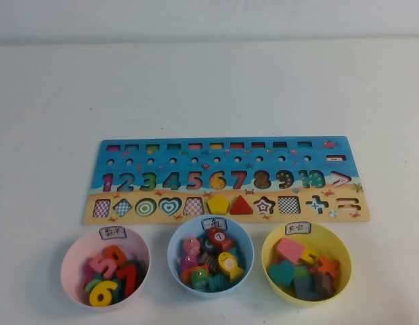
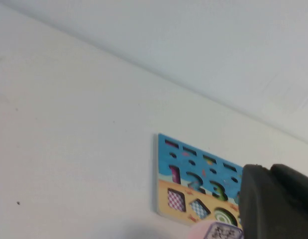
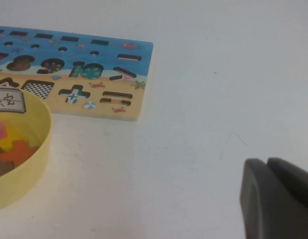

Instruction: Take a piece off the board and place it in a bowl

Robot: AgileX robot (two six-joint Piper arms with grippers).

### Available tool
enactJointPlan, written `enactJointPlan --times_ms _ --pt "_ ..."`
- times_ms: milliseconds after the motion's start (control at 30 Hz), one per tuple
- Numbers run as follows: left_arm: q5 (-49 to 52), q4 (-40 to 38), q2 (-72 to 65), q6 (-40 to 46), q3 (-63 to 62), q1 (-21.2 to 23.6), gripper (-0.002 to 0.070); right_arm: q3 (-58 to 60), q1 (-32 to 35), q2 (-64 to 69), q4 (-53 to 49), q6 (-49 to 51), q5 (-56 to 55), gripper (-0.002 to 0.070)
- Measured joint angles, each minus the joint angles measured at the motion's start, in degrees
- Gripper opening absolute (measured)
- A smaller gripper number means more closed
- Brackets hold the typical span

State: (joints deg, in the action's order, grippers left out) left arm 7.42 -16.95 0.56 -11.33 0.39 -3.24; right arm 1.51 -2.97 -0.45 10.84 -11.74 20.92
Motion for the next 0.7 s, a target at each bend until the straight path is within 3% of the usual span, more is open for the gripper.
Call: enactJointPlan --times_ms 267,533,700 --pt "16.04 -0.25 -16.63 0.45 -17.18 0.00 -0.0004 0.00 0.00 0.00 0.00 0.00 0.00 -0.0017" --pt "31.79 -0.29 -43.22 13.35 -37.09 0.00 -0.0004 0.00 0.00 0.00 0.00 0.00 0.03 -0.0017" --pt "37.47 -4.46 -57.52 21.43 -47.35 0.00 -0.0004 0.00 0.00 0.00 0.00 0.00 0.03 -0.0017"
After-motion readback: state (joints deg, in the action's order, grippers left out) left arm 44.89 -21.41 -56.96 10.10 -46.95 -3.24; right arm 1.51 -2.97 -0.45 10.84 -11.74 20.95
